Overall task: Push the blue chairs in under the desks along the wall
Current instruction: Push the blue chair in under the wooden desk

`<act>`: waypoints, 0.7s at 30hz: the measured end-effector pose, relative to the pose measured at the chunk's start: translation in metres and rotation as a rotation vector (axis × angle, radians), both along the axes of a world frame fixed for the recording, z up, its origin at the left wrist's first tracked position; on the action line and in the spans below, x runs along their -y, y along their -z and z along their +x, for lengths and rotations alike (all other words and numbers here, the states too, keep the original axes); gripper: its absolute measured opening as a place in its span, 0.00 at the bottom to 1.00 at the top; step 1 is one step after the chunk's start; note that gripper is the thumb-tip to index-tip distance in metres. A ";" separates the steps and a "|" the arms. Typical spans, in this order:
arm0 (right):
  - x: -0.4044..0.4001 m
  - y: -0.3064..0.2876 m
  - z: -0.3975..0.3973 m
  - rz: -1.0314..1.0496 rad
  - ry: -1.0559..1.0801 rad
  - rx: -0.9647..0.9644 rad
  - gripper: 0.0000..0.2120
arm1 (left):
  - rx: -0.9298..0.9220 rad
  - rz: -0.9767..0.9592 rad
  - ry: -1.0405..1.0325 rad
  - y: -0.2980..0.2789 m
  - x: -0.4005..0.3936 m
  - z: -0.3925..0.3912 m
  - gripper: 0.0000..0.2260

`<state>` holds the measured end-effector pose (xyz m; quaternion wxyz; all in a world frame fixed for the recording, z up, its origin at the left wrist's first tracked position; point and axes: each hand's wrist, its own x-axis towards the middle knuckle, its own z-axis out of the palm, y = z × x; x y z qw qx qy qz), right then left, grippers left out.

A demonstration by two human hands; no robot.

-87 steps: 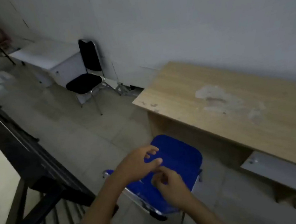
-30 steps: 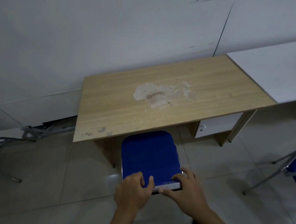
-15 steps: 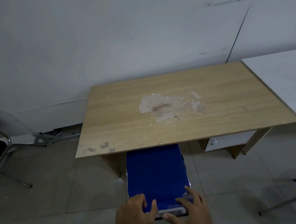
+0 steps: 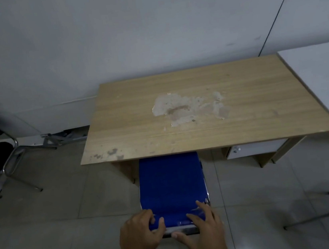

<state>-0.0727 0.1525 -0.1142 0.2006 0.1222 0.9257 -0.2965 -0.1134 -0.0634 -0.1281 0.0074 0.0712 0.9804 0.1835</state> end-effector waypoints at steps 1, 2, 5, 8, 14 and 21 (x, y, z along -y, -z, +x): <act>-0.001 -0.001 0.002 -0.014 0.002 -0.016 0.56 | -0.013 -0.007 -0.001 0.000 -0.001 0.001 0.15; -0.003 -0.002 0.003 -0.025 -0.001 -0.029 0.56 | -0.020 -0.015 0.001 0.000 -0.001 0.001 0.15; -0.004 -0.003 0.006 -0.057 -0.003 -0.066 0.55 | -0.041 -0.034 0.010 0.001 -0.002 0.001 0.15; -0.006 -0.003 0.009 -0.074 -0.025 -0.037 0.56 | -0.022 -0.039 0.015 0.002 -0.001 0.007 0.15; -0.007 -0.001 0.015 -0.123 -0.017 -0.003 0.56 | -0.026 -0.045 0.013 0.010 0.001 0.017 0.15; -0.004 0.009 0.009 -0.158 0.019 -0.171 0.42 | -0.132 -0.047 0.081 0.009 0.006 -0.002 0.19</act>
